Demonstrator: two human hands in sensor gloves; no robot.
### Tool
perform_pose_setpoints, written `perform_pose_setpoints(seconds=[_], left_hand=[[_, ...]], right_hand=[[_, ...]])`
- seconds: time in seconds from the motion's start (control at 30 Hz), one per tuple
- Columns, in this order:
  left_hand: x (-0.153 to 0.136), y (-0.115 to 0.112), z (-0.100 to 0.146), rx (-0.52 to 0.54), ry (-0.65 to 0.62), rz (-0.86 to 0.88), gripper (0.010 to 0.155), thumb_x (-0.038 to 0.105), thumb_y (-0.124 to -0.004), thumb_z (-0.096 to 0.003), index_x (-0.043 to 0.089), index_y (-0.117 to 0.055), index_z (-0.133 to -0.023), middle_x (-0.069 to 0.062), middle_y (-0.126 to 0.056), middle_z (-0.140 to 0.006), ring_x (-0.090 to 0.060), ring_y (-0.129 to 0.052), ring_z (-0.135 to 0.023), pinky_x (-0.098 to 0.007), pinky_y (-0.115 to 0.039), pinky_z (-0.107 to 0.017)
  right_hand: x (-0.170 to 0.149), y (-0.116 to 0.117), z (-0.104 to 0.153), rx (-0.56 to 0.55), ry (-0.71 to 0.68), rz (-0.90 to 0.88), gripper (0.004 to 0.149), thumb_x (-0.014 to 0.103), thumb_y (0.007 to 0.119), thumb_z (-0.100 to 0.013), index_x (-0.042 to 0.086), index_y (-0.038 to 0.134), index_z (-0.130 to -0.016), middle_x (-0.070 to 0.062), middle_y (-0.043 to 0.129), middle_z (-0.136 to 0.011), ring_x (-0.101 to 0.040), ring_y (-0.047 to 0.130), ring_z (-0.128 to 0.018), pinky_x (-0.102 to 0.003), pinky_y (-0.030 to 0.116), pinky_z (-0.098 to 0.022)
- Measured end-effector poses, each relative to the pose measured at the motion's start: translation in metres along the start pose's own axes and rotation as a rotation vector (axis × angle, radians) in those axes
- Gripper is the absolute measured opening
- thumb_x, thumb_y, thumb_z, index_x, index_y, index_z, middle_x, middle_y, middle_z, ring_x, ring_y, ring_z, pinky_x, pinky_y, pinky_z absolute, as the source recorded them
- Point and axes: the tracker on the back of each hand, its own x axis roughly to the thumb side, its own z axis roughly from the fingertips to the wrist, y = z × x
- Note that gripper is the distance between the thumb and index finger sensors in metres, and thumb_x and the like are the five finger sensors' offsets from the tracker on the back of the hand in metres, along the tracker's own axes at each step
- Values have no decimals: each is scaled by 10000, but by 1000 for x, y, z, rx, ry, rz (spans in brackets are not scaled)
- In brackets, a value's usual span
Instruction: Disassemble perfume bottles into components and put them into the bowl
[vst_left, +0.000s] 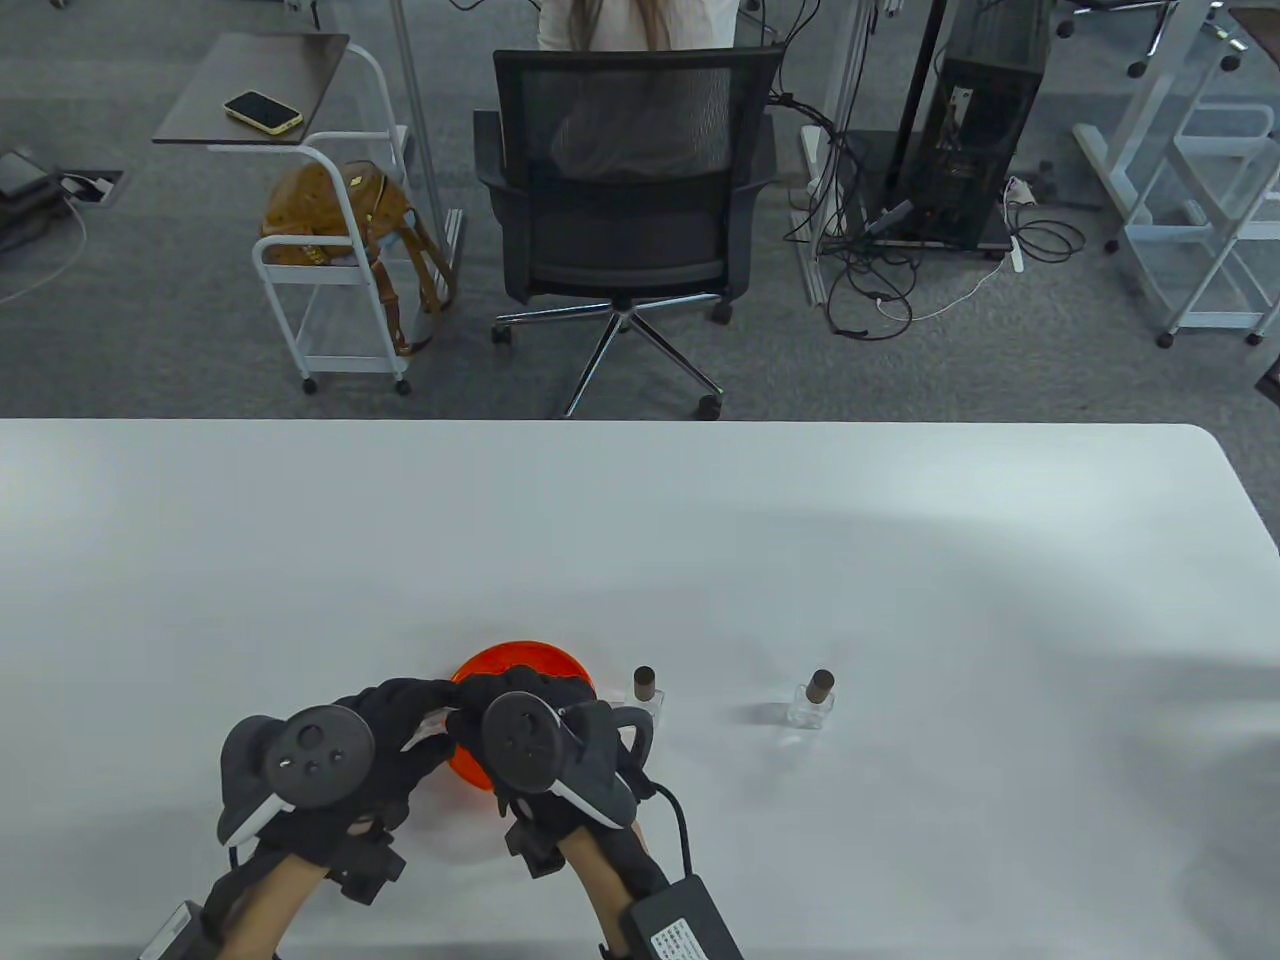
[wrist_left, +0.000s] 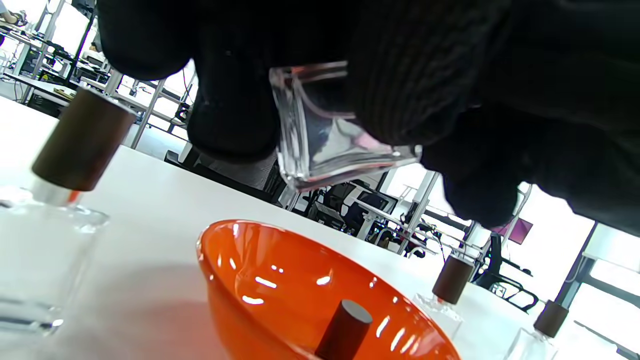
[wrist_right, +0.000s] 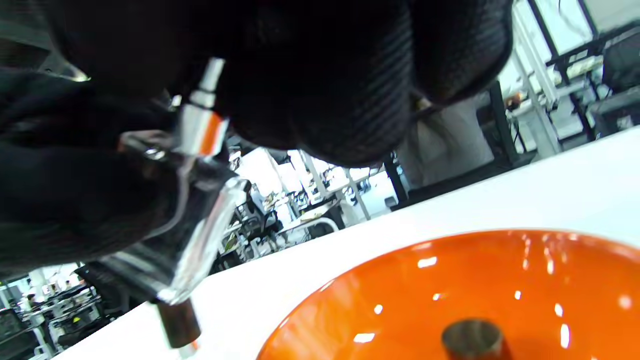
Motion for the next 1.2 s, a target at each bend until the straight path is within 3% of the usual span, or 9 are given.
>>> perform_pose_setpoints(seconds=[0.17,0.27,0.3,0.43,0.63,0.77,0.97,1.1,1.2], left_hand=[[0,0,-1,18,16,-26,538,369,-916,-401,200,-877,-910,-110,-994,-867,-294,-1073,-640,-571,-758,-612],[-4,-3,-1,-8,22,-10,535,367,-926,-397,204,-885,-905,-108,-999,-868,-299,-1075,-640,-571,-759,-610],[-4,-3,-1,-17,21,-18,536,370,-926,-396,210,-885,-905,-107,-999,-872,-295,-1078,-641,-570,-760,-611],[-3,-4,-3,-3,25,-26,536,369,-921,-398,199,-884,-905,-114,-1002,-864,-298,-1078,-634,-572,-761,-608],[-1,-6,-2,-11,17,-26,536,372,-926,-395,206,-886,-904,-112,-1005,-866,-298,-1079,-642,-573,-760,-611],[-1,-6,-3,-2,24,-27,537,375,-921,-395,206,-885,-903,-91,-1007,-863,-293,-1081,-638,-570,-763,-609],[-3,-8,-3,-13,18,-27,537,375,-925,-394,208,-886,-903,-93,-1005,-868,-294,-1081,-640,-571,-761,-611],[-3,-8,-4,-5,20,-21,538,377,-923,-394,206,-885,-903,-95,-1006,-861,-291,-1082,-631,-569,-764,-607],[-3,-7,-4,-1,21,-10,537,377,-923,-396,205,-885,-903,-94,-1006,-862,-292,-1082,-629,-570,-763,-606]], right_hand=[[-2,3,-1,76,23,-69,487,408,875,-345,326,792,-818,62,930,-771,-89,1043,-535,-493,806,-580],[-2,7,-1,57,17,-47,448,518,796,-347,344,859,-754,77,1002,-649,-73,1072,-432,-477,834,-554],[-2,8,-1,56,20,-46,414,478,815,-353,337,876,-737,76,1015,-614,-75,1070,-398,-479,836,-545],[0,7,0,80,-6,-2,458,409,863,-353,331,815,-802,59,940,-758,-85,1045,-515,-491,808,-578],[-5,6,-2,70,12,-51,396,470,838,-351,357,901,-725,68,997,-668,-88,1062,-451,-493,818,-566],[-4,6,-2,64,8,-19,457,439,863,-350,330,835,-792,67,962,-733,-86,1053,-501,-494,812,-575],[-4,6,-2,65,4,-17,398,452,862,-346,365,896,-733,76,992,-684,-82,1061,-467,-492,816,-572],[-5,6,-3,65,20,-27,463,424,880,-347,330,832,-798,68,967,-740,-78,1059,-497,-492,817,-574],[-5,5,-3,55,15,-19,424,439,870,-345,344,860,-758,70,993,-704,-76,1071,-468,-486,827,-564]])
